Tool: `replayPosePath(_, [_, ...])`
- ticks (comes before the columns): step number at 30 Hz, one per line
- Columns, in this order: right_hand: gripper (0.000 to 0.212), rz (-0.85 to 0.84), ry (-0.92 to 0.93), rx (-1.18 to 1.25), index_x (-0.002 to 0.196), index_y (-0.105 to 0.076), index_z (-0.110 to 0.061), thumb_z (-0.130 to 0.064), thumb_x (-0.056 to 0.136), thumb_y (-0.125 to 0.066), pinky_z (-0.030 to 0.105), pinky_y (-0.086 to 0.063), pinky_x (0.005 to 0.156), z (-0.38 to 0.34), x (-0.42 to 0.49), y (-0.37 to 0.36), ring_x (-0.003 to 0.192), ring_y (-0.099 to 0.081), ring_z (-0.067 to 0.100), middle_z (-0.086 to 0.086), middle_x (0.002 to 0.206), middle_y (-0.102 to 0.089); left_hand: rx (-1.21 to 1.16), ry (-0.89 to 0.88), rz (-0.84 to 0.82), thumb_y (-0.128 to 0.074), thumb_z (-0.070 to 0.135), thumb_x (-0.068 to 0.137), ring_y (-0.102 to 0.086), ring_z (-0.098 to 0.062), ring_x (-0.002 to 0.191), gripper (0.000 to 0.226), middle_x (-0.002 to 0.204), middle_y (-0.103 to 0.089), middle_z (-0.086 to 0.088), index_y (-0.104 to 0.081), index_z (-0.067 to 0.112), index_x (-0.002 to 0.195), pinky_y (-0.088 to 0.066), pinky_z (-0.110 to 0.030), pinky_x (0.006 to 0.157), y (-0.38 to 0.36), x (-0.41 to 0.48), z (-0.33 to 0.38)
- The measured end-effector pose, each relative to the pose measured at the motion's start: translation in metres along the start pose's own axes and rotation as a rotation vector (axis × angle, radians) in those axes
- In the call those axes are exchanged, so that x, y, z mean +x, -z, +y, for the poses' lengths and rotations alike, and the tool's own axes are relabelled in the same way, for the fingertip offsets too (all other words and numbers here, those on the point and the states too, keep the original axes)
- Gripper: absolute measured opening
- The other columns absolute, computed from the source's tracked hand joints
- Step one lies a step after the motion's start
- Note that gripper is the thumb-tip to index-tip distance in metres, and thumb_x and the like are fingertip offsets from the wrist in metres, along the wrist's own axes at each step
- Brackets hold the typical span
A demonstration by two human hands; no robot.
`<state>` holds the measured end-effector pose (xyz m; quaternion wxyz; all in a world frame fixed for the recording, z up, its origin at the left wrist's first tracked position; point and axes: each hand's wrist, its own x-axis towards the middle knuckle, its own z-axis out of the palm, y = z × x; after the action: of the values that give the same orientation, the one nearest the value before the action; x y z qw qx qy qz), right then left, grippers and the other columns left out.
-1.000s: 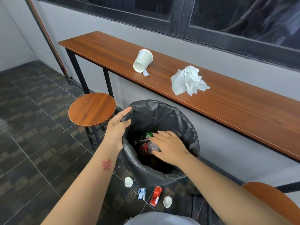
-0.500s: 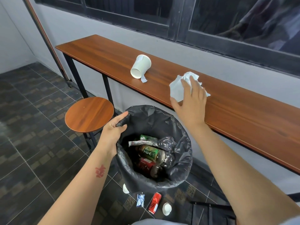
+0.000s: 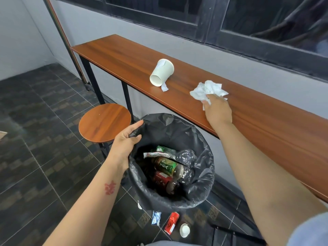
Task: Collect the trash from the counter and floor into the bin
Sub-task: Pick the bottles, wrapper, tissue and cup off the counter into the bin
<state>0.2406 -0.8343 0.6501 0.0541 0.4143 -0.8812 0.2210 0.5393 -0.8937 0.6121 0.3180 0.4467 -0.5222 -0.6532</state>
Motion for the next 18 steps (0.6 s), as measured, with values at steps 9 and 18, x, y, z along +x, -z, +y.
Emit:
replayPosePath(9, [0.034, 0.003, 0.424, 0.176, 0.130, -0.062, -0.019, -0.024, 0.097, -0.058, 0.033, -0.028, 0.113, -0.013, -0.056, 0.003, 0.134, -0.045, 0.025, 0.004, 0.141, -0.054, -0.021, -0.022, 0.044, -0.056, -0.004, 0.095, -0.049, -0.017, 0.134, 0.053, 0.133, -0.065, 0.014, -0.075, 0.043, 0.111, -0.036, -0.043, 0.115, 0.010, -0.006, 0.006])
replayPosePath(18, [0.037, -0.273, 0.644, 0.042, 0.130, -0.061, -0.031, -0.027, 0.093, -0.064, 0.041, -0.027, 0.116, -0.033, -0.160, -0.044, 0.143, -0.034, 0.021, -0.001, 0.151, -0.042, -0.048, -0.064, 0.083, -0.057, -0.002, 0.096, -0.048, -0.013, 0.132, 0.049, 0.132, -0.061, 0.019, -0.072, 0.037, 0.120, -0.033, -0.037, 0.116, 0.027, -0.018, 0.017])
